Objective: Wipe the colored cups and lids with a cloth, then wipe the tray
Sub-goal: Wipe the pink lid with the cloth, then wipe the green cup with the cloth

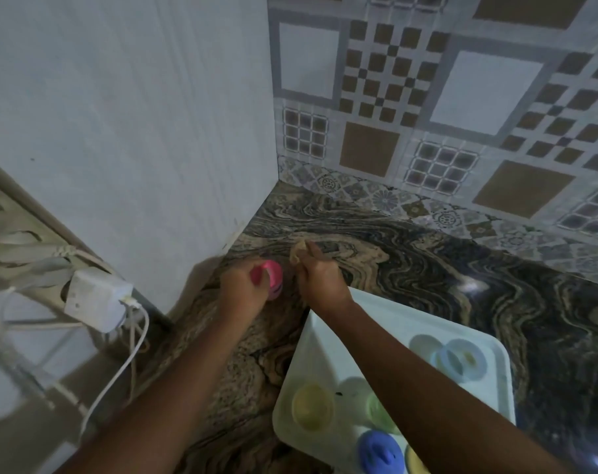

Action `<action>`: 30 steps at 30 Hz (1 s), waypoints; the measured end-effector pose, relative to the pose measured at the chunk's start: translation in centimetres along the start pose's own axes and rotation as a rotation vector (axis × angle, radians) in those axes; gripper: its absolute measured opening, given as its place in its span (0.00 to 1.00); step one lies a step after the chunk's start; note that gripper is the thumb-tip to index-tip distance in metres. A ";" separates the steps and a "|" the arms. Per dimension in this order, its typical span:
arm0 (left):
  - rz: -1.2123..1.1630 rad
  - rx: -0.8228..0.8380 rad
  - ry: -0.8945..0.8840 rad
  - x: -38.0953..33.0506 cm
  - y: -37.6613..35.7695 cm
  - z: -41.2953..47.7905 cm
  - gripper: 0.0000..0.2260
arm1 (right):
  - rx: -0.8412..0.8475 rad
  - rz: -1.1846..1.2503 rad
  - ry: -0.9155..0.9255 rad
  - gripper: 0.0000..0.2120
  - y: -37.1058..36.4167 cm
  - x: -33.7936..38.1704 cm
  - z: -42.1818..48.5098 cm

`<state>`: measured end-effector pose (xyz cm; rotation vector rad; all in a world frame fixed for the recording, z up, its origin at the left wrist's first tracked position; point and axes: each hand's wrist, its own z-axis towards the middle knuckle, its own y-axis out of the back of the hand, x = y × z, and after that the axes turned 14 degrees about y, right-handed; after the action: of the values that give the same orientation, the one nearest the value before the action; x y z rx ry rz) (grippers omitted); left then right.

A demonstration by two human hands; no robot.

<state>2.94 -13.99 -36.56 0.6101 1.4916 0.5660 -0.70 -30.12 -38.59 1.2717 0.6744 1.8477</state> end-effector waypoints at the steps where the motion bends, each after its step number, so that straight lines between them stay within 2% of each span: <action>1: 0.013 -0.002 -0.015 0.1 -0.1 0.0 0.11 | -0.004 0.004 -0.010 0.17 0.1 0.2 0.1; 5: 0.021 -0.026 -0.063 0.5 -0.3 -0.2 0.10 | -0.029 0.026 -0.024 0.20 0.1 0.5 0.2; 15: 0.138 0.083 -0.156 1.3 -0.2 -0.3 0.13 | -0.140 0.018 0.037 0.11 0.8 1.6 -0.8; 21: 0.205 0.071 -0.108 0.2 0.5 -0.7 0.24 | -0.135 0.040 0.002 0.17 1.4 2.2 -1.5; 26: 0.086 -0.096 -0.198 -1.3 1.2 -1.8 0.21 | -0.246 0.077 -0.003 0.11 3.4 3.0 -2.3; 30: -0.144 -0.053 -0.193 -4.6 1.6 -4.4 0.18 | -0.274 0.132 -0.128 0.11 7.5 4.0 -4.3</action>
<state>-1.47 -15.81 -32.07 0.4971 1.3219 0.4214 -7.75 -30.96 -32.27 1.2626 0.2630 1.8708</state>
